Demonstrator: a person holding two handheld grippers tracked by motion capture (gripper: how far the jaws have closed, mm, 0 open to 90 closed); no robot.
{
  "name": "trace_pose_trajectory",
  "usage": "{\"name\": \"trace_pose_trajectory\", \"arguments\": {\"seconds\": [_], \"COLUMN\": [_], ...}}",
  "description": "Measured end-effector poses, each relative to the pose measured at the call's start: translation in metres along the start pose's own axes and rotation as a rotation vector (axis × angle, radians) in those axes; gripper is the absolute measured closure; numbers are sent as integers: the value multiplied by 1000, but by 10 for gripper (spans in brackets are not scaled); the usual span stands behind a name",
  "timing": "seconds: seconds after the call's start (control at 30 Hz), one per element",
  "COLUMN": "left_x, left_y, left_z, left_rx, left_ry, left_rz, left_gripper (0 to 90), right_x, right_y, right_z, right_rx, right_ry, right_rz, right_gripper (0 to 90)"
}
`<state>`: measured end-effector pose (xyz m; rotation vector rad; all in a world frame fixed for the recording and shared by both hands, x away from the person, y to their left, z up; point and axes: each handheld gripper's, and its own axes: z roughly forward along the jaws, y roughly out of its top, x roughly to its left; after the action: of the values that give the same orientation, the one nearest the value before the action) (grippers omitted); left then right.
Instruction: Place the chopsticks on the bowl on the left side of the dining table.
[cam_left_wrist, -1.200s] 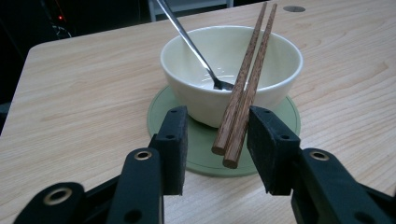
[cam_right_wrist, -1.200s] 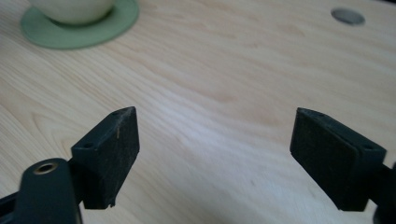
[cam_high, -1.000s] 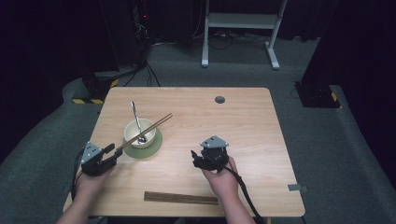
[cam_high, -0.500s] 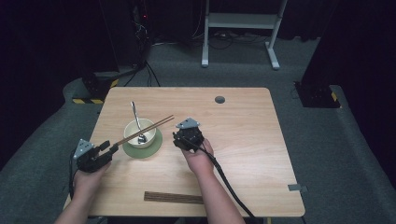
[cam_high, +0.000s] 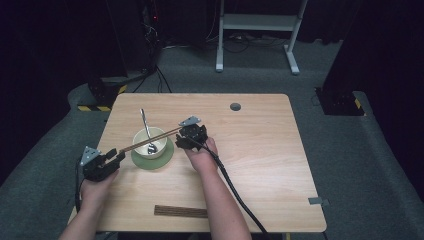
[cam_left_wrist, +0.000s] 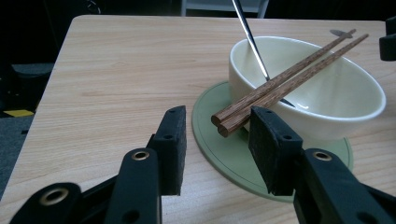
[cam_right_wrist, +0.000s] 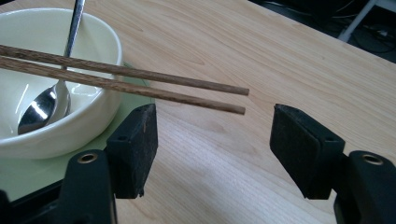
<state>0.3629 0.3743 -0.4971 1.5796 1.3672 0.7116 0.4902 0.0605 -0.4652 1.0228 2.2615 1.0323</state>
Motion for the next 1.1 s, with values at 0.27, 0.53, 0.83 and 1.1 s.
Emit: {"name": "trace_pose_trajectory", "arguments": {"seconds": [0.27, 0.53, 0.83, 1.1], "left_x": [2, -1, -5, -3], "left_y": [1, 3, 3, 3], "left_z": [5, 10, 12, 12], "left_rx": [1, 2, 4, 2], "left_ry": [10, -3, -20, -32], "left_rz": [-17, -12, -2, -15], "left_gripper": [567, 571, 575, 569], "right_x": [-1, 4, 8, 10], "right_y": [3, 7, -3, -15], "right_z": [14, 17, 5, -9], "right_rx": [22, 14, 15, 7], "right_ry": [26, 58, 34, 34], "right_rz": [-4, -21, -15, -14], "right_gripper": [303, 321, 357, 388]}}
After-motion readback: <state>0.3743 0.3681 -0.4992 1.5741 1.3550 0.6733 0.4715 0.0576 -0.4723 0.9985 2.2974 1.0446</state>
